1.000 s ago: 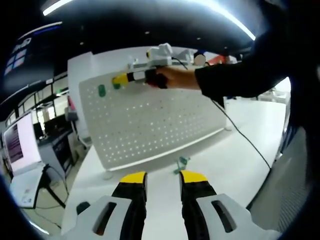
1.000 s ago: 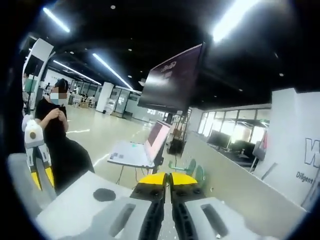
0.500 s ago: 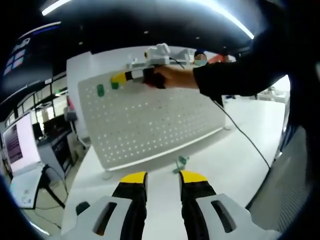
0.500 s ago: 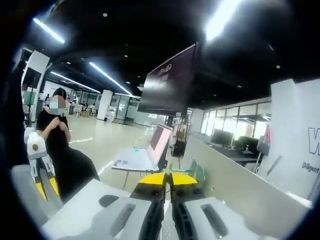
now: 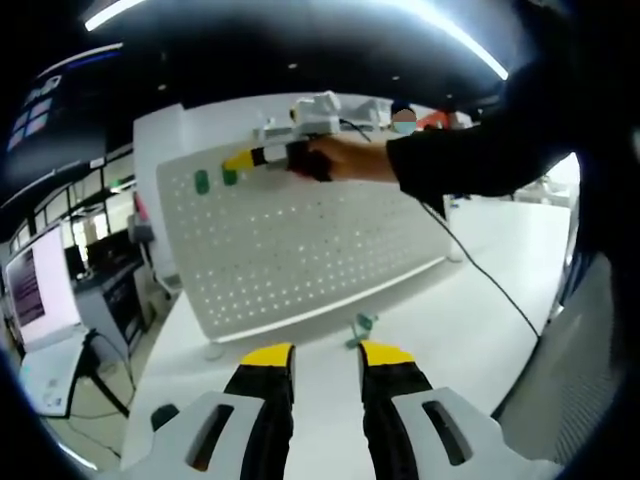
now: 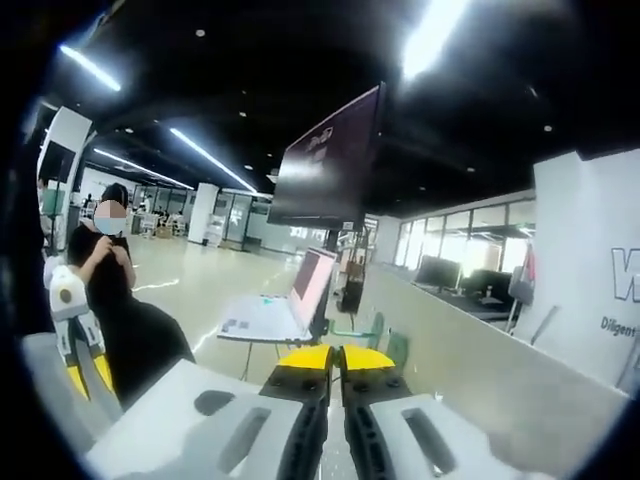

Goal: Insert the hook assembly into the mounting plate slot until the hook locks in place.

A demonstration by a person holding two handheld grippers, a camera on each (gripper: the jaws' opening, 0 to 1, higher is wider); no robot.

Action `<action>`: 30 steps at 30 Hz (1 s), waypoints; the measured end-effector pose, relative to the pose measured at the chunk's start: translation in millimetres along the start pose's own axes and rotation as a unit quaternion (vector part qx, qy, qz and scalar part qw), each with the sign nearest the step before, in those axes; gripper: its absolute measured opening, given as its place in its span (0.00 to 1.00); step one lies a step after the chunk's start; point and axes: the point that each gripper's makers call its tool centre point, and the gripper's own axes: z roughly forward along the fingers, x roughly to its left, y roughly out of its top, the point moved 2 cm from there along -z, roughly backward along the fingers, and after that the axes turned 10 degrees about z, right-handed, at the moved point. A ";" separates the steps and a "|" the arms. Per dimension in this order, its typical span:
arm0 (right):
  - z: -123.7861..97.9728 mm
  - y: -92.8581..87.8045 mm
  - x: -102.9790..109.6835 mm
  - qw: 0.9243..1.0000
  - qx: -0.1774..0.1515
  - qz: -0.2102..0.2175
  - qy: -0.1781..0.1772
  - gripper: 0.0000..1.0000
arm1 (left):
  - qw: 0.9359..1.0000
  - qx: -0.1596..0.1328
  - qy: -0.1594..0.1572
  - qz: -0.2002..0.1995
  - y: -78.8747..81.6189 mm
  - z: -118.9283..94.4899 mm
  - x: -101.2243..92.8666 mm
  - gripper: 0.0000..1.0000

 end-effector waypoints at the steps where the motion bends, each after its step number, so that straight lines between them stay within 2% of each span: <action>1: 0.6 -0.1 -1.0 1.000 0.001 -0.008 -0.011 0.01 | 1.000 0.000 0.000 0.000 0.0 0.0 0.0 0.25; 3: 3.2 -1.4 3.4 0.999 0.011 -0.021 -0.028 0.01 | 1.000 0.000 -0.001 0.000 -0.1 0.0 -0.3 0.25; 5: 6.4 -2.4 -2.7 0.997 0.023 -0.058 -0.052 0.01 | 1.000 0.000 -0.003 0.001 0.0 0.1 -1.0 0.25; 9: 7.5 -4.3 -2.9 0.995 0.028 -0.072 -0.068 0.02 | 1.000 -0.003 -0.001 0.000 1.1 -0.5 -0.2 0.26; 13: 5.5 -6.0 -5.0 0.994 0.033 -0.071 -0.074 0.03 | 1.000 -0.006 -0.001 0.001 1.7 -0.6 0.0 0.26; 17: 3.7 -6.1 -3.2 0.994 0.036 -0.066 -0.074 0.13 | 1.000 -0.009 -0.001 0.000 2.3 -0.8 -0.1 0.26; 19: 1.3 -5.8 2.0 0.994 0.037 -0.071 -0.077 0.14 | 1.000 -0.009 -0.002 0.001 2.5 -0.8 -0.5 0.26; 23: -9.8 -1.4 7.3 0.993 0.025 -0.059 -0.095 0.23 | 1.000 -0.012 -0.003 0.001 3.2 -1.0 -0.7 0.26; 24: -16.1 0.5 14.7 0.993 0.023 -0.062 -0.102 0.23 | 1.000 -0.012 -0.003 0.001 3.3 -1.1 -0.9 0.26; 30: -38.2 5.0 27.0 0.992 0.020 -0.044 -0.114 0.29 | 1.000 -0.017 -0.005 0.000 4.9 -1.5 -1.6 0.26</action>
